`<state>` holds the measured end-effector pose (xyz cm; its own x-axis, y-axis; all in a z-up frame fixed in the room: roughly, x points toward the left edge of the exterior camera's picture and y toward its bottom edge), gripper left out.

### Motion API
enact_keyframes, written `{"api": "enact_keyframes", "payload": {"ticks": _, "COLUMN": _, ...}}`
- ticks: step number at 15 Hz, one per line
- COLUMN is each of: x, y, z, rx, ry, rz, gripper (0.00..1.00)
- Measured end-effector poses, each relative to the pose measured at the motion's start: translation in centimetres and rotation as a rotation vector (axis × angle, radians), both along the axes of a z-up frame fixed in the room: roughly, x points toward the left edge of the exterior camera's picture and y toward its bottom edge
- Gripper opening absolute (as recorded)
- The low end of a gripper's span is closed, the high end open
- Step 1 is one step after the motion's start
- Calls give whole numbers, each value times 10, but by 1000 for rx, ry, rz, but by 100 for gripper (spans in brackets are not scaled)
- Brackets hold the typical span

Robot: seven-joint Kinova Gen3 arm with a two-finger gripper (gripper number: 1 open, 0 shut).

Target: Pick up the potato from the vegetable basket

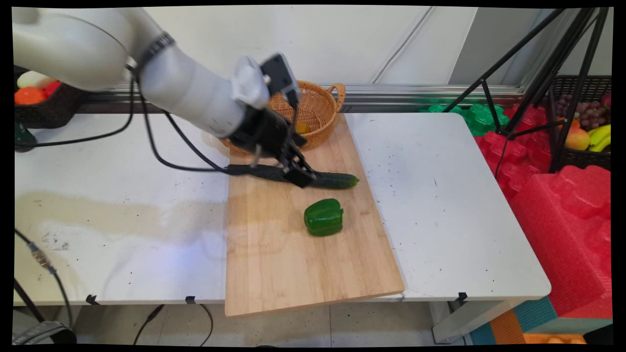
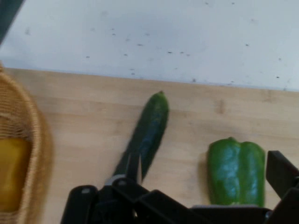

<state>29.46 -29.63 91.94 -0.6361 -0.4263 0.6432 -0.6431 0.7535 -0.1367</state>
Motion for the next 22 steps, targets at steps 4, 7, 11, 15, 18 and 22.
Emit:
{"api": "enact_keyframes", "payload": {"ticks": 4, "x": 38, "y": -5, "z": 21, "rx": -37, "ry": -1, "rz": 51, "gripper": 100}}
{"api": "enact_keyframes", "payload": {"ticks": 7, "x": 62, "y": -17, "z": 31, "rx": -60, "ry": -11, "rz": 101, "gripper": 100}}
{"api": "enact_keyframes", "payload": {"ticks": 11, "x": 80, "y": -39, "z": 36, "rx": -76, "ry": -31, "rz": 149, "gripper": 100}}
{"api": "enact_keyframes", "payload": {"ticks": 15, "x": 88, "y": -68, "z": 34, "rx": -72, "ry": -62, "rz": 166, "gripper": 100}}
{"api": "enact_keyframes", "payload": {"ticks": 18, "x": 91, "y": -91, "z": 27, "rx": -47, "ry": -80, "rz": 165, "gripper": 100}}
{"api": "enact_keyframes", "payload": {"ticks": 22, "x": 92, "y": -130, "z": 10, "rx": 13, "ry": -95, "rz": 160, "gripper": 100}}
